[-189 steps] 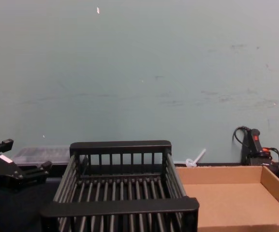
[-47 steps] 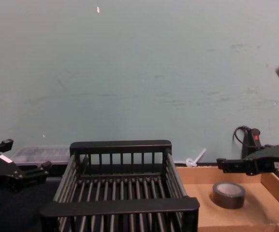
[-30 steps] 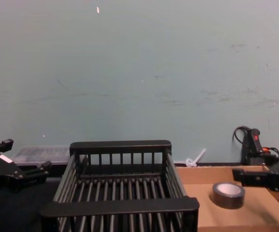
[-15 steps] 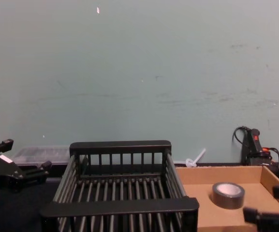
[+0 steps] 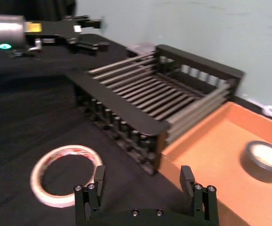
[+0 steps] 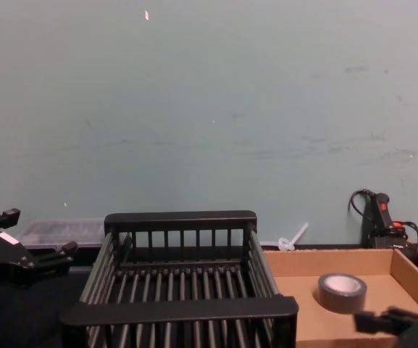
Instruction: Pick up the white tape and place it into the black box , Pick up the silver tape and place it into the brown box.
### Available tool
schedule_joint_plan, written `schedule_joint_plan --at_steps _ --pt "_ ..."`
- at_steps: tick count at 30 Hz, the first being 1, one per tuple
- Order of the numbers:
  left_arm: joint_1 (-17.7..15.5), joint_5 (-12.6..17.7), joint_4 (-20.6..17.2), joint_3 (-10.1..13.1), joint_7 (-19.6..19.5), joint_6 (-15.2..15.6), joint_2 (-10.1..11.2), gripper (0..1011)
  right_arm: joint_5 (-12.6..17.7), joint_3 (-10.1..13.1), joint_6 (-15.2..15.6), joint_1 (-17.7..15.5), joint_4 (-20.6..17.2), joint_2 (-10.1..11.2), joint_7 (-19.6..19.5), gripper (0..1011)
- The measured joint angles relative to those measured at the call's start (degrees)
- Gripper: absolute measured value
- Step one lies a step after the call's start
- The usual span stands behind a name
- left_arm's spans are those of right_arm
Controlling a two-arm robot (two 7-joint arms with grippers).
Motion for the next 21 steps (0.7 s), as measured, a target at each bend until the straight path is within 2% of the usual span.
schedule_joint_plan --at_steps 8,21 --pt "0.0 0.0 0.0 0.0 0.0 0.0 0.0 1001 -0.8 -4.4 0.0 3.0 1.4 -0.4 2.4 1002" --pt "0.0 0.0 0.0 0.0 0.0 0.0 0.0 1001 -1.2 -9.9 2.5 9.0 6.6 -3.2 4.0 1002"
